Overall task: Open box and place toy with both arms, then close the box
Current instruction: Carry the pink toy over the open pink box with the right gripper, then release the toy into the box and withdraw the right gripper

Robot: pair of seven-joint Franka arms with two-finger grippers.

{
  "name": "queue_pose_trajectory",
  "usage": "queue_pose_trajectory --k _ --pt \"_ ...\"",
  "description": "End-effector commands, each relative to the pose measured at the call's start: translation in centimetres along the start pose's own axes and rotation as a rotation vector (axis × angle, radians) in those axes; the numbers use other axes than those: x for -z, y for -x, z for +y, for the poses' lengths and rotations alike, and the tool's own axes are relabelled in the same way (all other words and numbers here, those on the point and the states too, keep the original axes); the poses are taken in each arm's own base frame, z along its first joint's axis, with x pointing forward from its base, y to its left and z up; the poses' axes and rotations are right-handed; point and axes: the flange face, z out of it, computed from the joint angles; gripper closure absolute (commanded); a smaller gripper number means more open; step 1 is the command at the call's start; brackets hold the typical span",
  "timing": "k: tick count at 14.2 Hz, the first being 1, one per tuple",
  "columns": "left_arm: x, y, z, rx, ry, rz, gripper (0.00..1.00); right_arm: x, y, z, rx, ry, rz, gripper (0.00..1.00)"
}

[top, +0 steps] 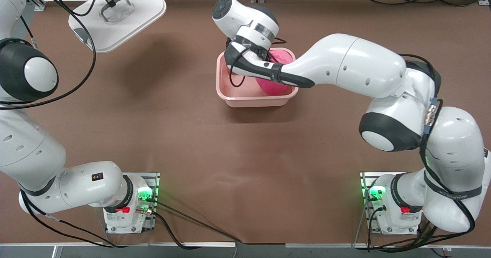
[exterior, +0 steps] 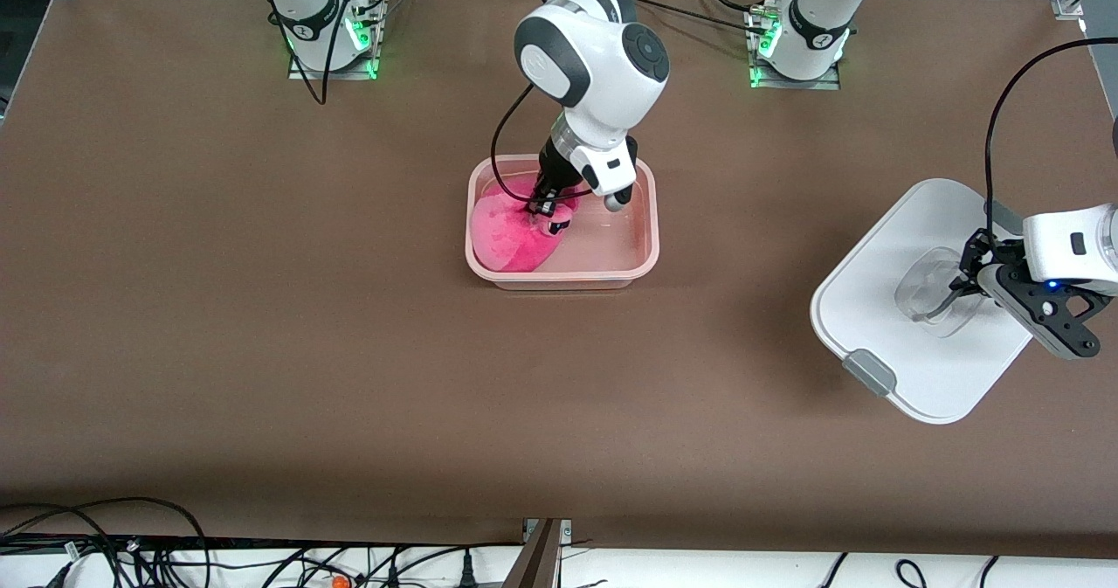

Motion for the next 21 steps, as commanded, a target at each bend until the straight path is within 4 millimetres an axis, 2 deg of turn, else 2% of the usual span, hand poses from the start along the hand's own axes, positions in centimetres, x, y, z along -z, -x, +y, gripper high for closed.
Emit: queue_pose_trajectory --k 1,6,7,8,9,10,12,17,18,19,20,21 --pt "0.8 0.1 0.5 -0.02 0.013 0.013 1.0 -1.5 -2.1 -0.4 0.034 0.04 0.004 1.0" --pt "0.9 0.1 0.4 -0.021 0.012 0.014 1.0 -3.2 -5.2 -2.7 0.008 0.067 0.032 1.0" --pt "0.8 0.1 0.5 -0.021 0.013 0.013 1.0 -3.4 -5.7 -3.5 -0.02 0.071 0.038 0.9" --pt "0.8 0.1 0.5 -0.021 0.013 0.013 1.0 -3.3 -6.1 -3.8 -0.054 0.078 0.054 0.5" --pt "0.9 0.2 0.4 -0.02 0.013 0.013 1.0 -3.2 -6.3 -4.0 -0.091 0.078 0.066 0.01" --pt "0.9 0.2 0.4 -0.02 0.012 0.015 1.0 -2.7 -6.6 -4.6 -0.112 0.086 0.08 0.0" --pt "0.9 0.2 0.4 -0.02 0.012 0.015 1.0 -2.1 -6.6 -4.4 -0.135 0.084 0.097 0.0" --pt "0.9 0.1 0.4 -0.021 0.012 0.014 1.0 3.0 -5.1 -2.7 -0.186 0.048 0.191 0.0" --pt "0.9 0.2 0.4 -0.02 0.012 0.015 1.0 4.3 -4.5 -1.9 -0.201 0.041 0.218 0.0" --pt "0.8 0.0 0.5 -0.023 0.014 0.014 1.0 6.3 -2.7 0.0 -0.239 0.014 0.256 0.0" --pt "0.9 0.1 0.5 -0.021 0.012 0.014 1.0 7.1 -1.1 1.9 -0.275 -0.01 0.276 0.0" --pt "0.9 0.1 0.4 -0.021 0.012 0.014 1.0 7.1 0.8 4.3 -0.318 -0.049 0.284 0.0"
